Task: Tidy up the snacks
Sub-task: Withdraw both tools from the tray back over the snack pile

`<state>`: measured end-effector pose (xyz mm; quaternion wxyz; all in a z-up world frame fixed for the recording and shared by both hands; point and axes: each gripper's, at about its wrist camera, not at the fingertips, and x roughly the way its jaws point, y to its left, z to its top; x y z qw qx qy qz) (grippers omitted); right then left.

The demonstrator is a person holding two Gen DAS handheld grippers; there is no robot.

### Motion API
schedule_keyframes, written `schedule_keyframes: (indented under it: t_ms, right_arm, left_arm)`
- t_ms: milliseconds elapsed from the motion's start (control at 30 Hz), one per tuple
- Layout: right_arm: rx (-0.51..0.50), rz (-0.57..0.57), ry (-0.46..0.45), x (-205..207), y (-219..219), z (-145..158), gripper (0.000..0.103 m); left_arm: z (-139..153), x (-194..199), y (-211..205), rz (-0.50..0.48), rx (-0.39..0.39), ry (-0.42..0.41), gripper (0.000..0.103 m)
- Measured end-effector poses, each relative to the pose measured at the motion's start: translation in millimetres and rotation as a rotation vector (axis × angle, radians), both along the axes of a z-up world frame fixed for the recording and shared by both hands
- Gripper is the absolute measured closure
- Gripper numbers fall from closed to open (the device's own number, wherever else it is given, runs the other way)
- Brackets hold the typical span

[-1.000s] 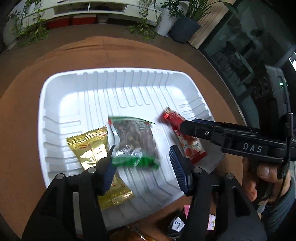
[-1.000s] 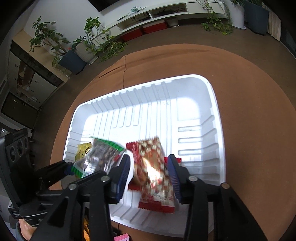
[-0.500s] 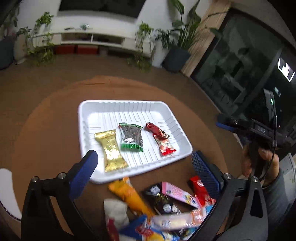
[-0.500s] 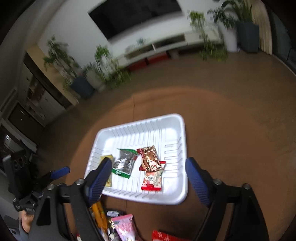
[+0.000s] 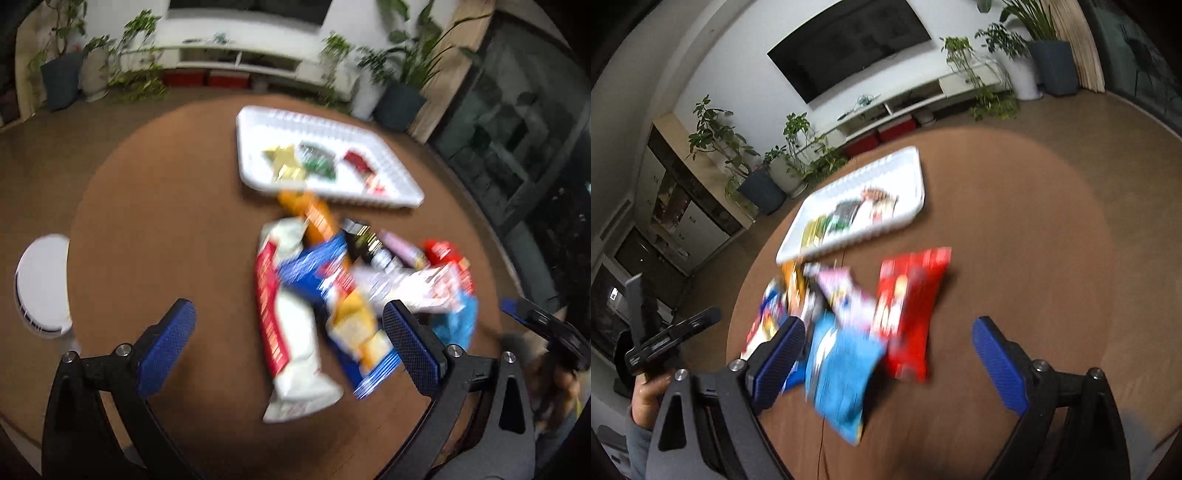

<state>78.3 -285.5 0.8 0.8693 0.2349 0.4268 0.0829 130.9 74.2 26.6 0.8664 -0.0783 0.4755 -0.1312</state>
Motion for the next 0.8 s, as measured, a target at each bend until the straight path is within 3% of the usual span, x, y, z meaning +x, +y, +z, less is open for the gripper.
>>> schedule_keyframes:
  t_ms: [233, 733, 800]
  right_arm:
    - [-0.118, 0.110, -0.067, -22.8, 53.0, 5.0, 0.011]
    - [-0.158, 0.089, 0.031, -23.2, 60.9, -15.3, 0.017]
    - [-0.163, 0.094, 0.032, -23.9, 62.7, -15.3, 0.017]
  left_arm:
    - [-11.4, -14.0, -1.9, 0.021, 0.037, 0.007, 0.001]
    - [-23.3, 14.9, -14.8, -0.021, 0.158, 0.027, 0.002]
    - [-25.7, 18.0, -16.9, -0.028, 0.174, 0.028, 0.006]
